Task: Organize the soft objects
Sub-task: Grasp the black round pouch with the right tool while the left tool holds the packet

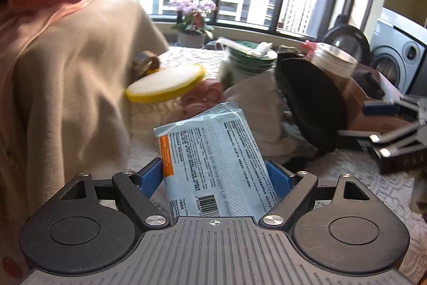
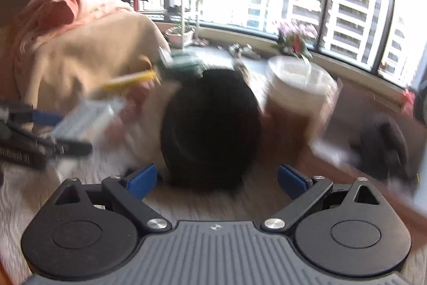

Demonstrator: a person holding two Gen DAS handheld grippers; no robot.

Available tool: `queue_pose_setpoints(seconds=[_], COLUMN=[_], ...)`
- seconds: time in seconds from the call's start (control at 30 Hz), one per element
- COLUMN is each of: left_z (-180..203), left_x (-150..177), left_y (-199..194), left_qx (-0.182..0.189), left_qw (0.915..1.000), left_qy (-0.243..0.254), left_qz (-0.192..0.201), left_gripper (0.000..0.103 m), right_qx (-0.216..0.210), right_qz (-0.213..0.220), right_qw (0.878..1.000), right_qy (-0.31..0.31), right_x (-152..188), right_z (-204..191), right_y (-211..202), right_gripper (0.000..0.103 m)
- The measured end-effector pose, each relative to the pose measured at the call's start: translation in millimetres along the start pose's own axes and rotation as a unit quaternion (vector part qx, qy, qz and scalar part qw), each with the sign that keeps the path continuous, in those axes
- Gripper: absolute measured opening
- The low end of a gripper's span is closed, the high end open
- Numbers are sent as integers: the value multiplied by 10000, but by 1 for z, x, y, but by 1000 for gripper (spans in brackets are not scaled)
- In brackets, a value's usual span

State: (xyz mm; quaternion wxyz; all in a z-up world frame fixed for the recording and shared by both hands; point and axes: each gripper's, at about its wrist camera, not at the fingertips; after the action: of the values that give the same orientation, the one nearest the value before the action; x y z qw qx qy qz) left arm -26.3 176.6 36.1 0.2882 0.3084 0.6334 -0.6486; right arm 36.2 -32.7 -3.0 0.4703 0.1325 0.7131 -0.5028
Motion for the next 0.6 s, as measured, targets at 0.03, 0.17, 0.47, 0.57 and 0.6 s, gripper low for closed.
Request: queue_pose_setpoints(seconds=[0.03, 0.17, 0.47, 0.57, 0.6], left_z=[-3, -10, -12, -10, -10], left_x=[0, 2, 10, 10, 10], left_y=[0, -2, 6, 6, 7], left_qx=[0, 26, 171, 167, 160], left_qw=[10000, 9999, 9996, 9997, 9997], left_qy=[-31, -102, -193, -151, -143], left_qz=[0, 19, -79, -104, -120], left_gripper=[88, 88, 88, 88, 88], right_qx=[47, 388, 349, 472, 498], right_qz=[39, -102, -293, -248, -214], right_qw=[9999, 9985, 9988, 9981, 9981], right_qy=[-145, -386, -179, -314, -278], right_x=[-6, -20, -28, -28, -28], right_z=[-7, -19, -19, -21, -20], right_y=[6, 39, 54, 60, 61], right_gripper=[98, 98, 98, 98, 98])
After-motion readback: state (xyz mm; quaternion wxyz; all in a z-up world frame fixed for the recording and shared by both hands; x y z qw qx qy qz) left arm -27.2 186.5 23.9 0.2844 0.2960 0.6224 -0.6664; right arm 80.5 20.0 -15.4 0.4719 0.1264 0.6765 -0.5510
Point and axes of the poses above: each gripper's, at about its wrist camera, not at the fingertips, and y roughly the way its jaws point, z to its right, x to its underside, and after that the axes turned 9 degrees about y, right-handed
